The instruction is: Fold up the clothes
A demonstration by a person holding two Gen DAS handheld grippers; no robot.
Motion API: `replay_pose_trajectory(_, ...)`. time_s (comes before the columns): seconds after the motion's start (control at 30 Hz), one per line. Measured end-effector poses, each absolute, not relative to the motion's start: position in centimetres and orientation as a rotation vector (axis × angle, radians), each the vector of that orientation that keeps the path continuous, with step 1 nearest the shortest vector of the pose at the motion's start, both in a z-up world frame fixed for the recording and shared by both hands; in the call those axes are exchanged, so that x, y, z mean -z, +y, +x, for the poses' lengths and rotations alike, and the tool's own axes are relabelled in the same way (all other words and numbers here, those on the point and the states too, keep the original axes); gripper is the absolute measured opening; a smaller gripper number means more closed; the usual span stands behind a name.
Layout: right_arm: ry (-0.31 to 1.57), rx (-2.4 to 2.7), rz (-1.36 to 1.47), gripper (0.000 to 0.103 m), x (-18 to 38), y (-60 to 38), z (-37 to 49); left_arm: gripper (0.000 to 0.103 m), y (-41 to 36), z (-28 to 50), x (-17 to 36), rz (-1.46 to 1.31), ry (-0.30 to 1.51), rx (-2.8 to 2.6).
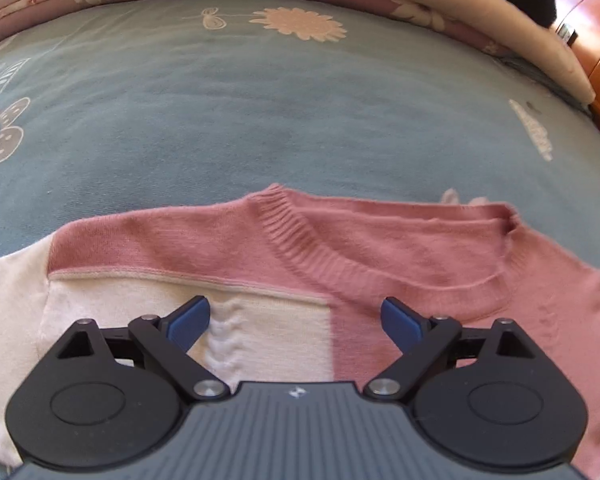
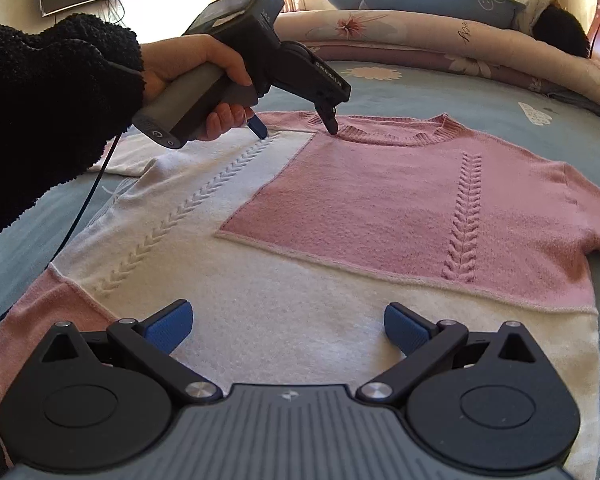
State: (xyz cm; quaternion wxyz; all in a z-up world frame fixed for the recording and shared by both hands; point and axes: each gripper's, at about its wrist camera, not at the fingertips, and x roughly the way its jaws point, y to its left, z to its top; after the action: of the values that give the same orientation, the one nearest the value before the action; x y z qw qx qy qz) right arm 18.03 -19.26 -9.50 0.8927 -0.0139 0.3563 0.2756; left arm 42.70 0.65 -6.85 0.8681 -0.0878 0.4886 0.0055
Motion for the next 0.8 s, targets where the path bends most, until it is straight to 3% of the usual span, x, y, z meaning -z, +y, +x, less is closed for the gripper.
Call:
replay_pose_trajectory(0.33, 0.685, -0.49, 0.003, 0.103, 7.9, -21.1, 17.8, 0.093, -3.6, 36.1, 1.2, -0.066, 0.986, 0.071)
replay_pose_trajectory(0.8, 0.726, -0.33, -0.039, 0.103, 9.0, -24.0, 19.9, 0.093, -5.9, 27.8, 5.2, 0.032, 0.974, 0.123)
